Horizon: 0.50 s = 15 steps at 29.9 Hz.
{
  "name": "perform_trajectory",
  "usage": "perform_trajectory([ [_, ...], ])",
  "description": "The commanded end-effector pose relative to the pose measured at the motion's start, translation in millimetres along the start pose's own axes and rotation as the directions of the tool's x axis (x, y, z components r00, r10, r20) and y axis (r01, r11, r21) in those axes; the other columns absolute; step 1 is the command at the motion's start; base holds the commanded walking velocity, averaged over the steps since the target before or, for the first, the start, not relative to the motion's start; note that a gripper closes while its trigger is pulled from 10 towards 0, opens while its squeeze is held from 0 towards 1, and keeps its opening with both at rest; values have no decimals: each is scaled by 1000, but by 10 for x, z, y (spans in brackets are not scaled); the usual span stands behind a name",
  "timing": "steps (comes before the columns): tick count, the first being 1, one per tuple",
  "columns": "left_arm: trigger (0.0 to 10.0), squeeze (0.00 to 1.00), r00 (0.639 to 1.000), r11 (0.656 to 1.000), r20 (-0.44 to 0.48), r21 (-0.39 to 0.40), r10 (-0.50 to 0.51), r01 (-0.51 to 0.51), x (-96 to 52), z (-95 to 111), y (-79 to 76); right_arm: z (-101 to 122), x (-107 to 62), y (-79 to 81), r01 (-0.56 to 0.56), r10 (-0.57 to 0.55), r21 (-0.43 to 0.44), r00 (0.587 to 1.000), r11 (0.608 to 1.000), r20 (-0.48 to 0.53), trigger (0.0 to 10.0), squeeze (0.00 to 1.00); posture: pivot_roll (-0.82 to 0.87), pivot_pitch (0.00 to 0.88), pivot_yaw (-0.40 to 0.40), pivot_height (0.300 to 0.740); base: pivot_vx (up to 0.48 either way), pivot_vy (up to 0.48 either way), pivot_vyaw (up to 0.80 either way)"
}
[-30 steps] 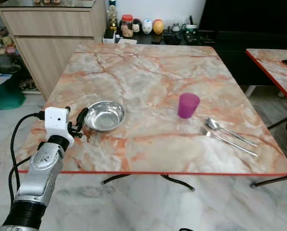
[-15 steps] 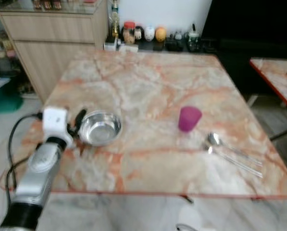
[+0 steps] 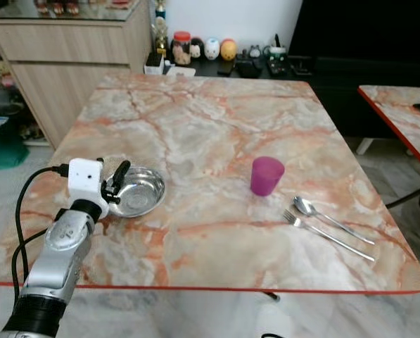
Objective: Setting the table
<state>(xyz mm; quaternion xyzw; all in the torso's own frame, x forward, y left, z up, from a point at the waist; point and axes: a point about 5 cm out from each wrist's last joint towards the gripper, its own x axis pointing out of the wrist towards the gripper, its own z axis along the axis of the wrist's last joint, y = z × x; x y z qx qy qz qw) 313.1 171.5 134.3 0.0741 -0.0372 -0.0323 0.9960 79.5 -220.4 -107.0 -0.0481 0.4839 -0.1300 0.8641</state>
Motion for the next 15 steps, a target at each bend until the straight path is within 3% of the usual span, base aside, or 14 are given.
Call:
perform_trajectory([
  [1,10000,1000,999,1000,-28,-8,18,-18,11,-24,16,-11,-1,-10,-1,1,0,1000,1000,-8,10000,0,1,0,-59,740,0,0,0],
  [10,10000,1000,986,992,-113,-20,120,-123,5,-131,164,13,6,17,-14,14,-2,1000,1000,0,10000,0,2,0,-60,740,0,0,0],
  [11,10000,0,983,990,-128,-40,132,-138,12,-137,186,26,9,27,-16,16,-1,1000,1000,5,10000,0,3,0,-61,740,0,0,0],
  [15,10000,0,980,988,-161,-76,120,-133,33,-142,207,57,17,43,-20,20,1,1000,1000,16,10000,0,3,0,-60,740,0,0,0],
])
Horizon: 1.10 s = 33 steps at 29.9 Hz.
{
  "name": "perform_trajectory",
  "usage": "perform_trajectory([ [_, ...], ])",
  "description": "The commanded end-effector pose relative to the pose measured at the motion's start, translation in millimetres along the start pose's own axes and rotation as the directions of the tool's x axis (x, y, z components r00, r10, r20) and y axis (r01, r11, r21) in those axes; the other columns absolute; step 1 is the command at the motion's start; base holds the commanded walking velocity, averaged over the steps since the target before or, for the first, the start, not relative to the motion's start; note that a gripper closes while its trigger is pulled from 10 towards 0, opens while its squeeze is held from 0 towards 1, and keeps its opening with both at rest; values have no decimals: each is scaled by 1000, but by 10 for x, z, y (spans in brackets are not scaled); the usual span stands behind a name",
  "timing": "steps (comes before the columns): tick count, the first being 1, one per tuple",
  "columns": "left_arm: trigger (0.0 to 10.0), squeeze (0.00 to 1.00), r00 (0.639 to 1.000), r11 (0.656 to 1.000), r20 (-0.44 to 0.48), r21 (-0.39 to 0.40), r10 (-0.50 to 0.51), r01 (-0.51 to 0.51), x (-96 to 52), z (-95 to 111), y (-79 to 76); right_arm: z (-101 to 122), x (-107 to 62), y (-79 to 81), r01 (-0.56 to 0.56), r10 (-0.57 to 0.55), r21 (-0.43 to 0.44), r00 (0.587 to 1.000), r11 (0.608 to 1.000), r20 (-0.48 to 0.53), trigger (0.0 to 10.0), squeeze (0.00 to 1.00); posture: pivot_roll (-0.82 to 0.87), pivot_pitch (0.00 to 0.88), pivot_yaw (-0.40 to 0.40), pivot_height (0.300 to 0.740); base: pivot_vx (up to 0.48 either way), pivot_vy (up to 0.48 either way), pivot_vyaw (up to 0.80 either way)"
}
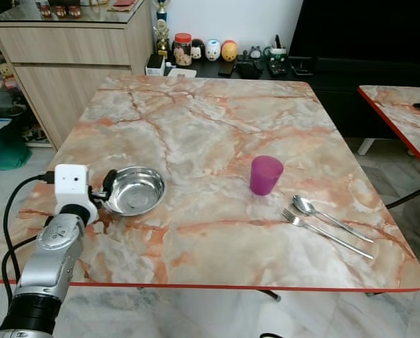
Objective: Setting the table
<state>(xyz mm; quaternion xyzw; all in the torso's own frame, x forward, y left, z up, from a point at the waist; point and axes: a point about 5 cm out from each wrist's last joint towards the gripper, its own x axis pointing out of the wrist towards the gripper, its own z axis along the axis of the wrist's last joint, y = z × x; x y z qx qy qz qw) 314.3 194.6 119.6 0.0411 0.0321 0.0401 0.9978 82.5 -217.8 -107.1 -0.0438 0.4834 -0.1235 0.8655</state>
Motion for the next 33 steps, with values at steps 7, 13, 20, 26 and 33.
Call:
perform_trajectory([
  [7,10000,0,991,992,-121,-117,-58,43,67,-63,-16,83,19,63,-14,14,-1,999,1000,34,10000,0,5,0,-59,740,0,0,0],
  [13,10000,0,990,990,-129,-135,-51,33,81,-36,-22,101,19,121,-37,37,-10,998,999,44,10000,0,9,0,-62,740,0,0,0],
  [20,10000,0,983,979,-178,-202,-45,8,108,-52,-4,41,12,87,-42,42,-9,999,999,7,10000,0,8,0,-61,740,0,0,0],
  [26,10000,0,977,980,-210,-197,-45,3,137,-45,22,25,8,85,-47,47,-11,999,999,-1,10000,0,10,0,-62,740,0,0,0],
  [33,10000,0,972,977,-227,-210,-69,20,155,-31,-2,-29,-1,53,-53,52,-9,998,999,-32,10000,0,9,0,-63,740,0,0,0],
])
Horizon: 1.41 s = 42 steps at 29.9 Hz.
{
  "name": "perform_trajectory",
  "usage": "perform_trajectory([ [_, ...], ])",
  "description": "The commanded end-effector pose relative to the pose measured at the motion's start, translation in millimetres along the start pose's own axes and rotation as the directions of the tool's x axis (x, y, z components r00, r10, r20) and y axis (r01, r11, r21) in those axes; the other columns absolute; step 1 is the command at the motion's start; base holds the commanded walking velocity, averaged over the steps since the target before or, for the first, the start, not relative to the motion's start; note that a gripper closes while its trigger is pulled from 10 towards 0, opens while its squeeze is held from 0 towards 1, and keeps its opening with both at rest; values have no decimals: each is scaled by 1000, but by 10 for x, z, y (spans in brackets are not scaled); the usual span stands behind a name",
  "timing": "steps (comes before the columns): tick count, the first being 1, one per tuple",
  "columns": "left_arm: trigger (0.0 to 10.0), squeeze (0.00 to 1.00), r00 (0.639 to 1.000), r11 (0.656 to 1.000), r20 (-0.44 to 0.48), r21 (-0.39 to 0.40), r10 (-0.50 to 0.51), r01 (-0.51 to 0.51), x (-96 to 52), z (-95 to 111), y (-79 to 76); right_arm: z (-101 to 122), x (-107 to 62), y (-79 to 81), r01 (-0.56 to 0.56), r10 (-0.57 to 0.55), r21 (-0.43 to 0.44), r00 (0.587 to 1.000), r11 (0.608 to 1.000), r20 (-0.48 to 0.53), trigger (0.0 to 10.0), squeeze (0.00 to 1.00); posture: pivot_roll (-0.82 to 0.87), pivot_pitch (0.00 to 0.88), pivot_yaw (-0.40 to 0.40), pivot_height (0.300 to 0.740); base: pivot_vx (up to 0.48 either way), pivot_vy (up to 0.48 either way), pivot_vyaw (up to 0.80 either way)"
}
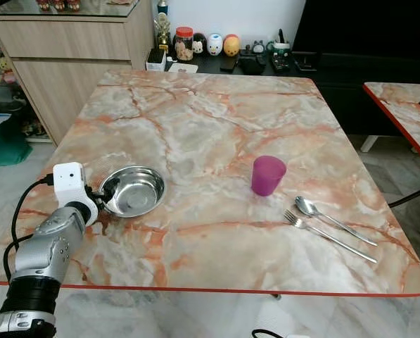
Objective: Setting the table
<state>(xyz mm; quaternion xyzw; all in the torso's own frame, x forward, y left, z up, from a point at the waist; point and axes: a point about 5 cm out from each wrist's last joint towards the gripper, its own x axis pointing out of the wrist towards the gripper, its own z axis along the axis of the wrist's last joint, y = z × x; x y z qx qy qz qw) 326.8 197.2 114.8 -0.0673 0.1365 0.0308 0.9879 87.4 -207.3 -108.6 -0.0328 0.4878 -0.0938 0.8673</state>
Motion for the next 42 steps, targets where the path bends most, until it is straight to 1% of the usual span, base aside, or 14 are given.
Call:
perform_trajectory([
  [1,10000,0,1000,1000,-26,2,-16,16,25,4,-22,-63,-15,-65,10,-10,2,1000,1000,-30,10000,0,9,0,-63,740,0,0,0],
  [2,10000,0,999,1000,-46,10,-22,22,27,-27,-29,-74,-18,-79,11,-11,1,999,1000,-37,10000,0,10,0,-63,740,0,0,0],
  [7,10000,0,996,999,-85,19,-35,36,19,-85,-48,-86,-19,-126,19,-19,3,999,1000,-49,10000,0,9,0,-63,740,0,0,0],
  [13,10000,0,995,999,-95,18,-34,35,18,-104,-57,-83,-17,-120,14,-14,4,999,1000,-48,10000,0,9,0,-63,740,0,0,0],
  [14,9098,0,995,999,-95,17,-34,36,18,-102,-57,-75,-15,-113,13,-13,4,999,1000,-45,10000,0,9,0,-62,740,0,0,0],
  [15,9098,0,995,999,-96,16,-35,36,19,-102,-57,-74,-15,-112,13,-12,4,999,1000,-44,10000,0,9,0,-62,740,0,0,0],
  [16,314,0,995,999,-95,14,-30,32,18,-102,-54,-75,-15,-107,12,-12,3,999,1000,-45,10000,0,9,0,-62,740,0,0,0],
  [17,314,0,995,999,-95,14,-29,30,18,-102,-54,-75,-15,-105,12,-12,3,999,1000,-45,10000,0,9,0,-62,740,0,0,0],
  [18,0,0,995,999,-95,14,-28,29,17,-102,-51,-76,-15,-103,12,-11,3,999,1000,-46,10000,0,9,0,-62,740,0,0,0],
  [34,0,0,996,1000,-82,5,-27,28,5,-102,-65,-86,-15,-54,7,-7,3,998,1000,-56,10000,0,8,0,-62,740,0,0,0],
  [42,0,0,997,1000,-74,3,-22,22,9,-90,-54,-75,-12,-61,7,-7,2,999,1000,-51,10000,0,10,0,-64,740,0,0,0],
])
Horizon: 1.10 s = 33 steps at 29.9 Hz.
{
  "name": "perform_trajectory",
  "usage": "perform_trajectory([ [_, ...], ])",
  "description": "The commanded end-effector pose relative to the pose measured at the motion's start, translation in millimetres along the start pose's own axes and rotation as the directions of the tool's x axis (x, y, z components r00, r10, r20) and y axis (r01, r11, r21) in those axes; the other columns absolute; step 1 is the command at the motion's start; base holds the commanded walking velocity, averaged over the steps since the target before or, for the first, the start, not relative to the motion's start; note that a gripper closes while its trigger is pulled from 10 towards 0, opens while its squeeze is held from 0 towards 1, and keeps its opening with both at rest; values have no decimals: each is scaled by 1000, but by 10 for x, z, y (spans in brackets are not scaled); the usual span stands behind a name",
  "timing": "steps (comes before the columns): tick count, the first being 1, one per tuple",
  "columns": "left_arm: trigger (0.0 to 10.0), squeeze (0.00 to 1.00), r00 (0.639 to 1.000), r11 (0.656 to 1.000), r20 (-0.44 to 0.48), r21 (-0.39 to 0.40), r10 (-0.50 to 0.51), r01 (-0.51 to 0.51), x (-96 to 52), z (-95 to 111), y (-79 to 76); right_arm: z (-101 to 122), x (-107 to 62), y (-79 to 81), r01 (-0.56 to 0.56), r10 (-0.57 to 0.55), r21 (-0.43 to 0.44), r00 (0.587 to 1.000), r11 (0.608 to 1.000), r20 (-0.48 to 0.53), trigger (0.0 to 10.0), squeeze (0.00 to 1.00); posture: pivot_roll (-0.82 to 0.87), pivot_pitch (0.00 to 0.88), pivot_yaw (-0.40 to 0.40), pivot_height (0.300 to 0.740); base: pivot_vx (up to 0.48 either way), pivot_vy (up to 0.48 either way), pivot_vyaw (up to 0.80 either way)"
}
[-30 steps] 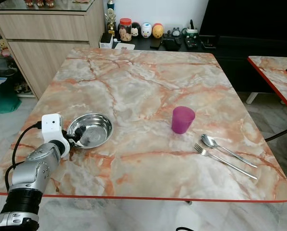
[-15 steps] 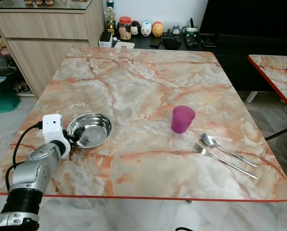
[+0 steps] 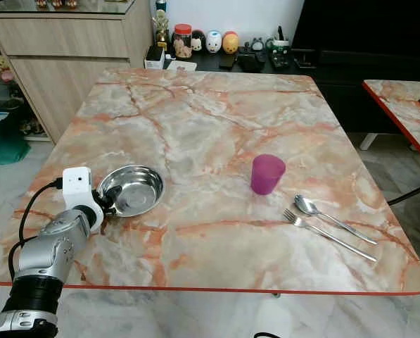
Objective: Setting the table
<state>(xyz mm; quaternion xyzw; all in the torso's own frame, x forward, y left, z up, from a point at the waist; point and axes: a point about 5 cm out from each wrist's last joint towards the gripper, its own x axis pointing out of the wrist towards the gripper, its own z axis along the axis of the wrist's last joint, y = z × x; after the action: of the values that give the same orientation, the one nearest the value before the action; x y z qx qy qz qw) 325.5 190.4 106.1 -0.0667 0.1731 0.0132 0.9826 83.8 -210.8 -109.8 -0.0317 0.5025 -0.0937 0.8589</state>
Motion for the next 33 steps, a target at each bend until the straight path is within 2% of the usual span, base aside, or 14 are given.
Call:
perform_trajectory([
  [1,0,0,1000,1000,3,-5,8,-8,-1,5,-1,-37,-8,-24,7,-7,3,1000,1000,-16,10000,0,12,0,-65,740,0,0,0],
  [15,0,0,999,999,18,-29,35,-34,-33,-5,41,-30,-5,-35,17,-16,17,1000,1000,-17,10000,0,14,0,-72,740,0,0,0],
  [20,0,0,994,996,87,-63,73,-68,-60,67,115,-1,6,-81,45,-44,40,999,998,-17,10000,0,16,0,-75,740,0,0,0],
  [25,0,0,985,994,166,-105,53,-36,-95,119,79,21,15,-113,56,-56,36,998,998,-20,10000,0,13,0,-77,740,0,0,0],
  [26,1059,0,972,991,234,-128,6,25,-135,156,4,32,20,-117,58,-57,31,998,998,-22,10000,0,13,0,-77,740,0,0,0],
  [27,3843,0,967,991,255,-127,-3,37,-153,161,-21,33,21,-119,59,-59,31,998,998,-24,10000,0,14,0,-82,740,0,0,0],
  [28,3843,0,967,991,255,-127,-3,37,-153,161,-21,33,21,-119,59,-59,31,998,998,-24,10000,0,14,0,-82,740,0,0,0],
  [29,10000,0,962,991,272,-129,-7,44,-169,163,-41,36,22,-120,60,-60,31,998,998,-25,10000,0,15,0,-83,740,0,0,0],
  [33,10000,0,942,984,336,-164,-4,63,-227,186,-83,40,26,-125,73,-72,49,997,996,-31,10000,0,16,0,-88,740,0,0,0],
])
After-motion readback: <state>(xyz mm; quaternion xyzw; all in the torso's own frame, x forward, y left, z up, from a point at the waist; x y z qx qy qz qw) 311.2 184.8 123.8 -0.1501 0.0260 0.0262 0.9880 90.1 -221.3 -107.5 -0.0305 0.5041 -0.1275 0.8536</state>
